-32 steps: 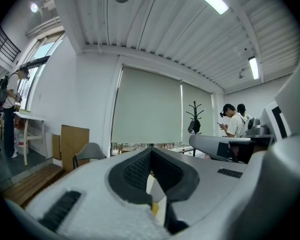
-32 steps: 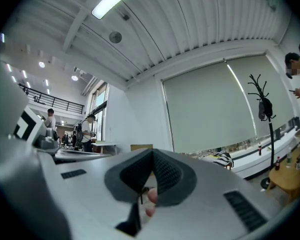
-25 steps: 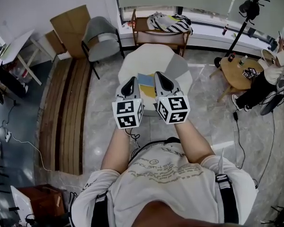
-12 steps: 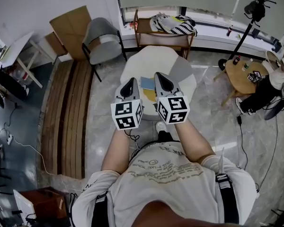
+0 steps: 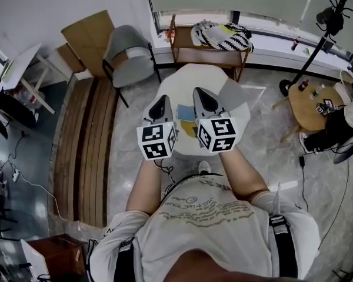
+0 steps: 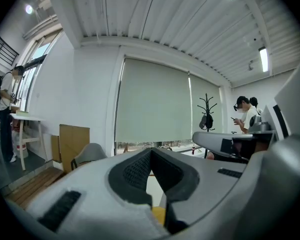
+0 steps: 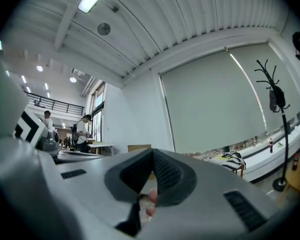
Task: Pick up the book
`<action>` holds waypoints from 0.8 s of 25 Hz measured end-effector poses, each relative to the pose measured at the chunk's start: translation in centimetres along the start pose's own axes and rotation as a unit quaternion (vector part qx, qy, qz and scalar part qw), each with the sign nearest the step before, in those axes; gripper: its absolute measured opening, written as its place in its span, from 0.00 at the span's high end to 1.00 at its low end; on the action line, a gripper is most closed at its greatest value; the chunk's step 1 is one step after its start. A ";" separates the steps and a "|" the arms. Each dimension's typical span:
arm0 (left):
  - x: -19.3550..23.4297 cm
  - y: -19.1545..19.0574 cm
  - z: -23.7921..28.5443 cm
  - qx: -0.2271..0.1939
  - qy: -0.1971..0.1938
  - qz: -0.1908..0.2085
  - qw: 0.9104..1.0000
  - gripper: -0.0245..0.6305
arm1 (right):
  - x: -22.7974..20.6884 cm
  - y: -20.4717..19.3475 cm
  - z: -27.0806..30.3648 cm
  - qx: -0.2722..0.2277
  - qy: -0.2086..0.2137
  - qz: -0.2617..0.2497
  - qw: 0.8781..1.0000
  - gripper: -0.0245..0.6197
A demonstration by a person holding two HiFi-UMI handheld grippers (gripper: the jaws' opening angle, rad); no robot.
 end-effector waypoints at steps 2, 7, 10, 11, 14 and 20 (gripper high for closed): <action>-0.3 0.5 2.0 0.000 0.002 0.002 1.000 0.94 | -1.8 0.2 1.2 0.001 -0.001 0.002 1.000 0.92; -1.5 1.1 6.7 0.002 0.005 0.005 1.000 0.94 | -6.2 -0.1 3.9 0.011 -0.001 0.006 1.000 0.92; -2.1 1.5 9.5 0.005 0.006 0.008 1.000 0.94 | -8.6 -0.3 5.5 0.016 0.001 0.007 1.000 0.92; -2.3 1.6 10.5 0.006 0.007 0.009 1.000 0.94 | -9.4 -0.3 6.1 0.018 0.001 0.008 1.000 0.92; -2.9 1.8 13.0 0.007 0.012 0.007 1.000 0.94 | -11.7 -0.6 7.6 0.023 0.004 0.013 1.000 0.92; -3.7 1.7 16.6 0.016 0.021 0.000 1.000 0.94 | -15.2 -0.9 9.9 0.033 0.011 0.020 0.999 0.92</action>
Point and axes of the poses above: the fingertips, and each gripper's own axes: z forward along the fingers, x to its left, y out of its top, the point moved 5 cm from there along -z, backward along the fingers, and after that the axes turned 10 degrees about y, right-handed, at the moved point
